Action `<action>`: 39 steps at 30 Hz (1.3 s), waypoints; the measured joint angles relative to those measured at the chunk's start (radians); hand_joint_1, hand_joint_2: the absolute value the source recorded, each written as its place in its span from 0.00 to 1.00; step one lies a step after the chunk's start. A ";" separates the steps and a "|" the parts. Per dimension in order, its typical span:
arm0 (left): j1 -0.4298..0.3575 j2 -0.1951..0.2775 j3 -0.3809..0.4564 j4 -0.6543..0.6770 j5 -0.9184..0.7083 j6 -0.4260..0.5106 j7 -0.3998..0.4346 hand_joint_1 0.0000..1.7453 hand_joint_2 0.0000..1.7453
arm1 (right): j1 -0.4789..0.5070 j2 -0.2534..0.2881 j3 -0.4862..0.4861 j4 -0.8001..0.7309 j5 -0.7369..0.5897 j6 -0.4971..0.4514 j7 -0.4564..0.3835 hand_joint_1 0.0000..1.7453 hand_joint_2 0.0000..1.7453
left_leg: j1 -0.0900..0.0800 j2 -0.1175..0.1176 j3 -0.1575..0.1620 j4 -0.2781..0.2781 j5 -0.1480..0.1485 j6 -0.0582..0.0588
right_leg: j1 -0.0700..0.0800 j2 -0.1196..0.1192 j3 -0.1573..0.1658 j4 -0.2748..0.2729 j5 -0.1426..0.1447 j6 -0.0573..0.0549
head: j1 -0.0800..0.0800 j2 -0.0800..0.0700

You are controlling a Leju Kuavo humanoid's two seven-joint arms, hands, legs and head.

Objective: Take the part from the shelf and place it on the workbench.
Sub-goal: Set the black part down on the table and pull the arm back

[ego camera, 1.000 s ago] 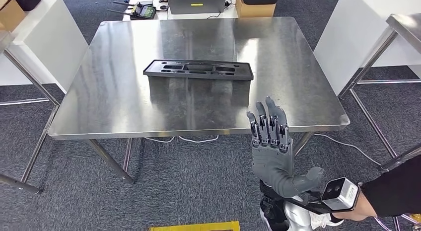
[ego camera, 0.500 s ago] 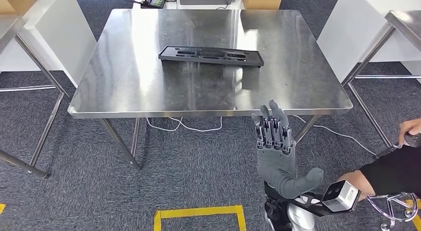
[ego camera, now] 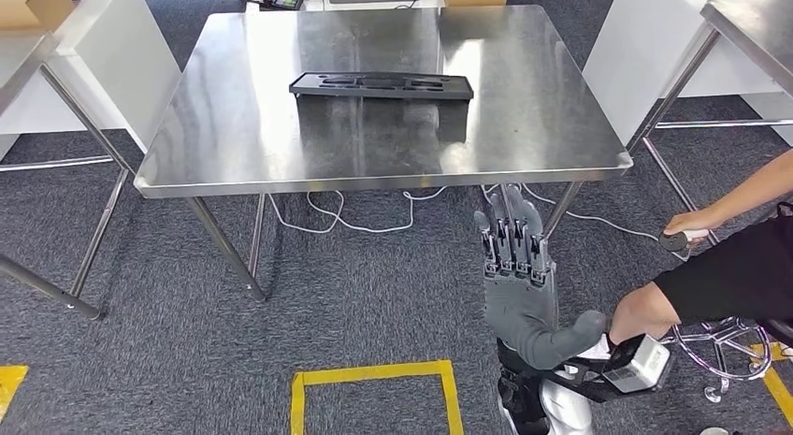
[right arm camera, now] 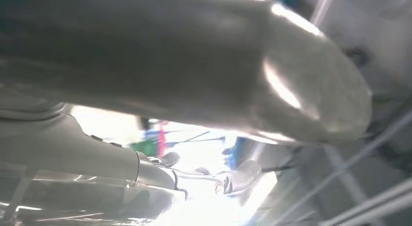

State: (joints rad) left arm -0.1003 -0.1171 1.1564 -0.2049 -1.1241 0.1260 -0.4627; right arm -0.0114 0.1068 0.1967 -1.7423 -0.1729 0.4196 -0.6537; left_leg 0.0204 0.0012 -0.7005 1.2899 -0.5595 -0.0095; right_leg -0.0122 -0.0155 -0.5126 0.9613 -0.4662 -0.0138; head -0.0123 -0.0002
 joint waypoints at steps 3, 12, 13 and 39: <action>0.000 0.001 0.002 0.000 0.005 0.006 0.001 0.00 0.00 | 0.027 -0.006 -0.009 0.048 0.069 -0.113 0.065 0.00 0.00 | 0.012 -0.001 0.121 -0.124 0.064 -0.007 | -0.003 -0.001 -0.044 0.025 0.018 0.014 | -0.001 0.000; 0.002 -0.004 0.025 0.000 0.022 0.031 0.007 0.00 0.00 | 0.025 -0.039 -0.169 0.608 0.248 -0.478 0.170 0.00 0.00 | 0.000 -0.001 0.138 -0.286 0.093 0.063 | 0.000 0.004 -0.133 0.168 -0.075 0.042 | 0.010 0.000; 0.002 -0.004 0.026 0.000 0.020 0.032 0.006 0.00 0.00 | 0.008 -0.042 -0.192 0.688 0.256 -0.510 0.177 0.00 0.00 | -0.002 0.001 0.123 -0.285 0.104 0.066 | -0.001 0.005 -0.147 0.227 -0.112 0.039 | 0.012 0.000; 0.007 0.000 0.025 0.001 -0.015 0.015 -0.021 0.00 0.00 | -0.043 -0.075 -0.450 1.530 0.287 -0.651 0.546 0.00 0.00 | -0.013 -0.002 0.201 -0.295 0.047 0.039 | 0.014 0.000 -0.077 0.041 0.031 0.040 | 0.007 0.000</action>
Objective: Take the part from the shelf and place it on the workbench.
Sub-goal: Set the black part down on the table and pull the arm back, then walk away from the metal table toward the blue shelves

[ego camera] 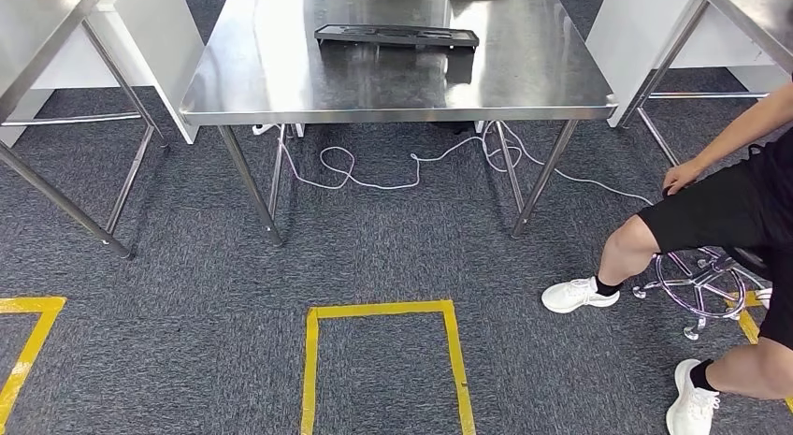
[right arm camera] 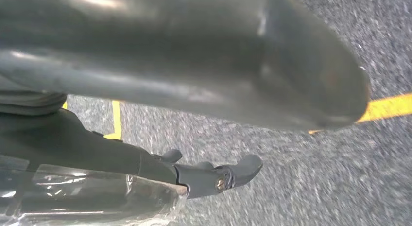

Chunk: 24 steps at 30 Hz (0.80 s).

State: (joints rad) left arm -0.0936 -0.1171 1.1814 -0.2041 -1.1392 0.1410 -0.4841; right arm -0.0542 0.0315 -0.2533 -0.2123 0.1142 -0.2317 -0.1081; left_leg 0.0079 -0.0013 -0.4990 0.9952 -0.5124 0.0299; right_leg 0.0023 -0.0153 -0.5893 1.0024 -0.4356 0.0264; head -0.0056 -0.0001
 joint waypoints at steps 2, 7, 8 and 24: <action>-0.002 0.000 0.000 0.000 -0.001 0.000 0.000 0.00 0.00 | -0.001 0.000 0.000 0.005 0.007 0.000 0.008 0.00 0.00 | 0.004 0.004 -0.012 -0.019 0.018 0.019 | 0.001 0.005 -0.024 0.048 -0.046 -0.002 | 0.005 0.000; -0.002 0.000 0.000 0.000 -0.005 -0.001 0.006 0.00 0.00 | 0.001 0.000 0.016 0.012 0.068 0.006 0.049 0.00 0.00 | 0.006 0.012 -0.076 -0.017 0.070 0.024 | -0.019 0.010 -0.055 0.269 -0.159 0.015 | 0.012 0.000; -0.002 -0.001 0.000 0.000 -0.005 -0.001 0.008 0.00 0.00 | 0.001 0.000 0.021 0.012 0.076 0.010 0.052 0.00 0.00 | 0.008 0.013 -0.090 -0.015 0.080 0.020 | -0.024 0.010 -0.024 0.243 -0.136 0.030 | 0.013 0.000; -0.002 -0.002 -0.003 0.001 -0.023 0.007 0.014 0.00 0.00 | -0.001 0.002 0.146 0.020 0.219 0.034 0.102 0.00 0.00 | 0.015 0.004 -0.117 0.249 -0.046 -0.033 | -0.015 0.005 0.049 -0.016 -0.036 -0.030 | 0.000 0.000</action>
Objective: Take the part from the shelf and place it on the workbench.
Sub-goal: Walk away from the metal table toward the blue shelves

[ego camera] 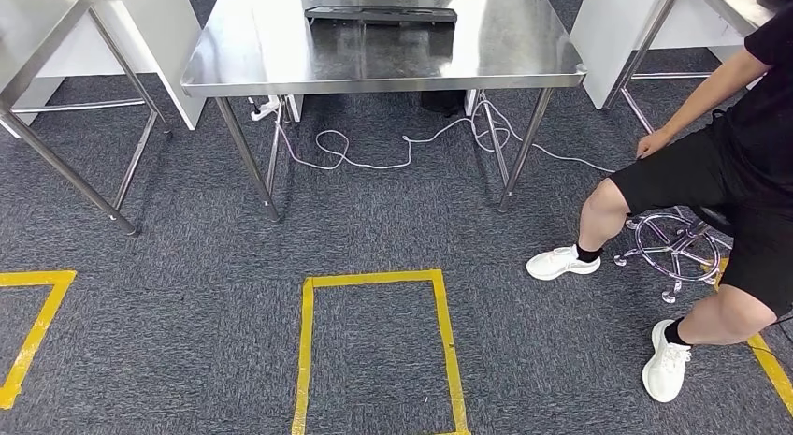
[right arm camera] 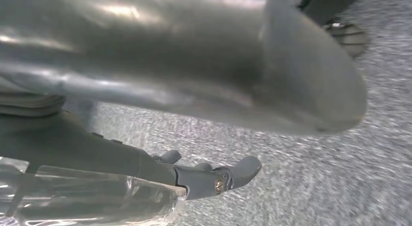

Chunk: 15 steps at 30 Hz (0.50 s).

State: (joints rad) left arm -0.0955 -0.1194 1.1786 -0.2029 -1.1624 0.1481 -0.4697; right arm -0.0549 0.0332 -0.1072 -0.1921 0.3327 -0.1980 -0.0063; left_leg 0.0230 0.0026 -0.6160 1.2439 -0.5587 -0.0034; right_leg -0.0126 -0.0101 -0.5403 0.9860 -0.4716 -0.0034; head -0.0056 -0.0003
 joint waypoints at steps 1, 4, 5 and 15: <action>-0.001 0.000 0.000 0.000 0.000 0.000 0.000 0.00 0.00 | 0.000 0.000 0.004 0.000 0.002 0.000 0.001 0.00 0.00 | 0.000 -0.001 0.051 -0.066 0.018 0.003 | 0.001 0.000 -0.013 0.008 0.004 0.004 | 0.000 0.000; -0.004 0.001 -0.001 0.000 0.000 0.001 0.001 0.00 0.00 | -0.001 0.002 0.014 0.000 0.007 -0.001 0.002 0.00 0.00 | -0.007 -0.006 0.148 -0.220 0.015 0.014 | 0.004 -0.001 -0.039 0.027 0.020 0.022 | 0.001 0.000; -0.004 0.001 -0.001 0.000 0.000 0.002 0.001 0.00 0.00 | -0.001 0.003 0.015 0.000 0.008 -0.002 0.002 0.00 0.00 | -0.011 -0.006 0.149 -0.233 0.014 0.017 | 0.005 -0.001 -0.044 0.029 0.028 0.030 | 0.001 0.000; -0.006 -0.002 -0.001 0.001 0.000 0.002 0.003 0.00 0.00 | -0.001 0.003 0.020 0.003 0.009 -0.006 0.004 0.00 0.00 | -0.013 0.012 0.007 -0.248 0.130 0.052 | 0.001 0.006 -0.060 0.283 -0.094 0.058 | 0.010 0.000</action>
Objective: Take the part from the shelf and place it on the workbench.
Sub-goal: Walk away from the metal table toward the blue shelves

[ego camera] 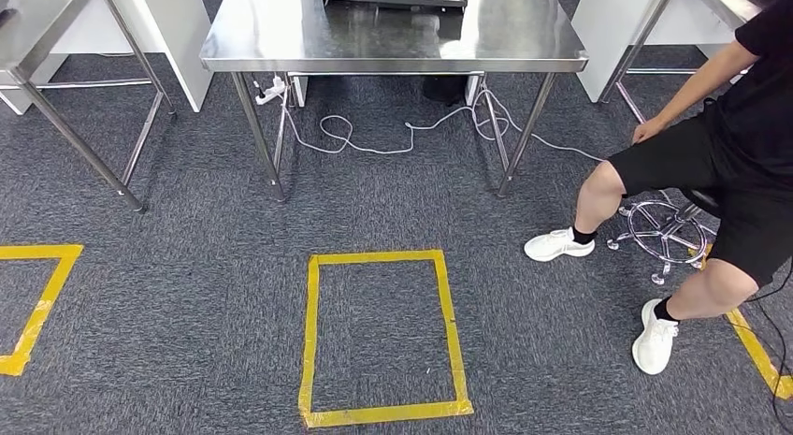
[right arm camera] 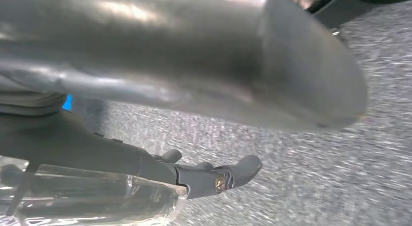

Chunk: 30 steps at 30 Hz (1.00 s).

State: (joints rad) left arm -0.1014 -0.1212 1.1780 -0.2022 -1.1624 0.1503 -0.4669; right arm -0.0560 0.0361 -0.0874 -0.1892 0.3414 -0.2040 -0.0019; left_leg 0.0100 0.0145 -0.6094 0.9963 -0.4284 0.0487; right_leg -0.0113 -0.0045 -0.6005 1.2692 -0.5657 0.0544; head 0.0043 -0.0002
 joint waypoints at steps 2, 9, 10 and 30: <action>-0.001 -0.001 0.000 0.000 0.000 0.000 0.000 0.00 0.00 | -0.002 0.000 0.002 0.000 0.000 -0.001 0.000 0.00 0.00 | -0.001 0.000 -0.025 0.003 0.026 -0.009 | 0.001 0.000 0.118 -0.143 0.025 0.004 | 0.000 0.000; 0.002 -0.003 0.000 0.000 0.000 0.000 0.003 0.00 0.00 | -0.003 -0.002 0.005 0.002 0.000 -0.001 0.001 0.00 0.00 | 0.006 -0.004 -0.061 0.034 0.004 -0.049 | 0.003 -0.005 0.198 -0.338 0.015 -0.066 | -0.009 0.000; 0.004 -0.003 0.000 0.000 0.000 0.000 0.003 0.00 0.00 | -0.002 -0.002 0.005 0.003 0.000 0.000 0.002 0.00 0.00 | 0.008 -0.007 -0.069 0.077 -0.054 -0.052 | 0.003 -0.008 0.187 -0.337 0.027 -0.076 | -0.012 0.000; 0.003 -0.006 0.000 0.000 -0.012 0.028 0.006 0.00 0.00 | 0.002 -0.001 0.010 0.003 0.009 0.005 0.000 0.00 0.00 | 0.007 -0.001 0.069 -0.025 -0.036 -0.007 | -0.015 -0.001 -0.044 -0.015 -0.038 -0.012 | -0.008 0.000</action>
State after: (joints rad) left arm -0.0983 -0.1274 1.1776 -0.2018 -1.1741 0.1782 -0.4613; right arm -0.0542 0.0348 -0.0773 -0.1858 0.3504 -0.1986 -0.0023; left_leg 0.0171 0.0140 -0.5406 0.9711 -0.4642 0.0417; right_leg -0.0261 -0.0053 -0.6440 1.2540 -0.6033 0.0426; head -0.0033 0.0000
